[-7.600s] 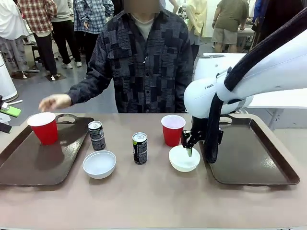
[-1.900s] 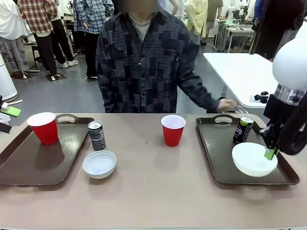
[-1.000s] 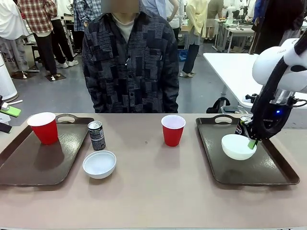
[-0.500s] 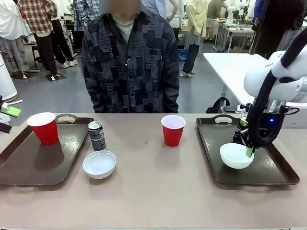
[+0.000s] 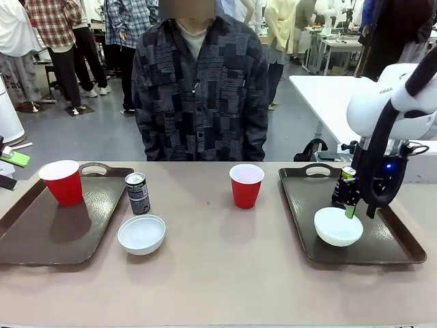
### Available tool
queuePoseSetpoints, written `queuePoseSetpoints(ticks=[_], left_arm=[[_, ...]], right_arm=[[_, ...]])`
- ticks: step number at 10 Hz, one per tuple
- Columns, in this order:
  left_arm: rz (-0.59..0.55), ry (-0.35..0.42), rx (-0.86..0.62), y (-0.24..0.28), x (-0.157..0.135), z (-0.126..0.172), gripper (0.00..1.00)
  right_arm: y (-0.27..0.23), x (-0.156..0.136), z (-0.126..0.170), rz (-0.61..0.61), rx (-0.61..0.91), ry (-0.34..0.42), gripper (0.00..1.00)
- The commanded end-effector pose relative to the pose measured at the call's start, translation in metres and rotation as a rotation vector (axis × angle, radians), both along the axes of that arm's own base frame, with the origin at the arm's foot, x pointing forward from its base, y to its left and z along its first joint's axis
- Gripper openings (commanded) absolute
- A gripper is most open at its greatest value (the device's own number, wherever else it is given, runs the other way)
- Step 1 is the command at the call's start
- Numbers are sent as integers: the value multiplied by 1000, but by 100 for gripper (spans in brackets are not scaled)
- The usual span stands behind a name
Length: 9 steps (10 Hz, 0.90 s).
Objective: Prepare tableware on both trays.
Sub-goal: Pick up a Picnic Bowl from the table and place it on a Handle tray.
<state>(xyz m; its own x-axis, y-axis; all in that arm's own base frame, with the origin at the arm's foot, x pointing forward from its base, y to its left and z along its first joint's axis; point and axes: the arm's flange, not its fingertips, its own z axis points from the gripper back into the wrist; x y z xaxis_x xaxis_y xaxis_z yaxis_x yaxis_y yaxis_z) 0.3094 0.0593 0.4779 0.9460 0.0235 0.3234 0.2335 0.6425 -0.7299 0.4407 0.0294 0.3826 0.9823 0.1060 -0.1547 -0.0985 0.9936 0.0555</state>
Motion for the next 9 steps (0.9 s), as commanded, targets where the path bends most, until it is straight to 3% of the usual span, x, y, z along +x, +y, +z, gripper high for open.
queuePoseSetpoints(ticks=[1, 2, 3, 5, 6, 7, 9], left_arm=[[-3, 0, -17, -1, 1, 1, 100], [-3, 0, -17, -1, 1, 1, 100], [-3, 0, -17, -1, 1, 1, 100], [-3, 0, -17, -1, 1, 1, 100], [-3, 0, -17, -1, 1, 1, 100], [-3, 0, -17, -1, 1, 1, 100], [-3, 0, -17, -1, 1, 1, 100]], right_arm=[[6, -29, 28, 16, -46, -11, 100], [9, -39, 47, 32, -48, -4, 100], [11, -47, 63, 40, -39, -13, 80], [13, -61, 92, 35, -23, -55, 100], [13, -57, 101, 53, -47, -76, 100], [12, -56, 87, 43, -16, -36, 100], [12, -56, 87, 43, -16, -36, 100]])
